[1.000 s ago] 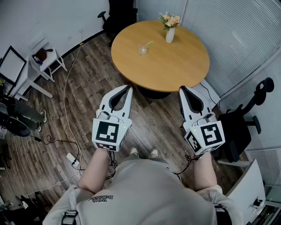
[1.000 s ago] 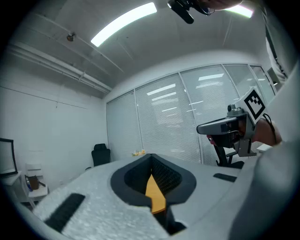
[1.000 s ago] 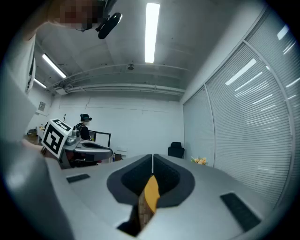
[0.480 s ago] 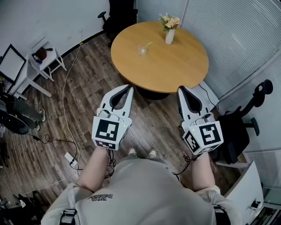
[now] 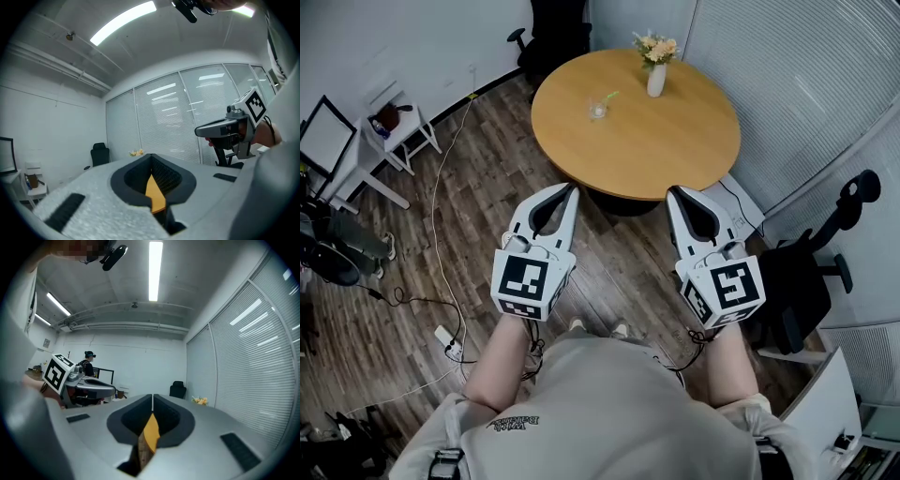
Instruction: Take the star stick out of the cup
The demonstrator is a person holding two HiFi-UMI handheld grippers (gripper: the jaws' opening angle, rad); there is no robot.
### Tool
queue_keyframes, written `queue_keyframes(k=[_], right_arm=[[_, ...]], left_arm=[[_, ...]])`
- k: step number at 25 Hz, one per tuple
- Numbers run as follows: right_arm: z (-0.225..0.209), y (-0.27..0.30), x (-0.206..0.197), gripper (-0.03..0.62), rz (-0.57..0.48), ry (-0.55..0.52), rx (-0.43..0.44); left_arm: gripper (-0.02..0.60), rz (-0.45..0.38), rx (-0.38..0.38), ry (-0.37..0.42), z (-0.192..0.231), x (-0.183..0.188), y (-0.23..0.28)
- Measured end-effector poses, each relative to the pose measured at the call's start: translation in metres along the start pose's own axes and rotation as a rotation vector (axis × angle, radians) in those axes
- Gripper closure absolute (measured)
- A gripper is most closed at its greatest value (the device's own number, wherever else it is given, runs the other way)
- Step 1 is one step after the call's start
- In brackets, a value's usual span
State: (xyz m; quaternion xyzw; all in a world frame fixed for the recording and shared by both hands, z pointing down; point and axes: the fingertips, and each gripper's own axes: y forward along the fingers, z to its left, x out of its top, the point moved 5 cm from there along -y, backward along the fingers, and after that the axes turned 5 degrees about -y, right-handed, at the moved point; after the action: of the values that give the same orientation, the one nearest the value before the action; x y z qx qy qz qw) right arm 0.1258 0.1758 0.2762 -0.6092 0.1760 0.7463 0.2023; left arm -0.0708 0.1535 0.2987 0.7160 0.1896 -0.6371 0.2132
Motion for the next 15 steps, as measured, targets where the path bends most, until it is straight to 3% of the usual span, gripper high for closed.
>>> queue_keyframes(k=[9, 15], right_arm=[[-0.031, -0.015, -0.011, 0.56, -0.012, -0.001, 0.004], [-0.039, -0.026, -0.016, 0.56, -0.023, 0.007, 0.018]], left_arm=[[0.561, -0.004, 0.059, 0.022, -0.014, 0.006, 0.005], [0.561, 0.015, 0.052, 0.038, -0.034, 0.005, 0.006]])
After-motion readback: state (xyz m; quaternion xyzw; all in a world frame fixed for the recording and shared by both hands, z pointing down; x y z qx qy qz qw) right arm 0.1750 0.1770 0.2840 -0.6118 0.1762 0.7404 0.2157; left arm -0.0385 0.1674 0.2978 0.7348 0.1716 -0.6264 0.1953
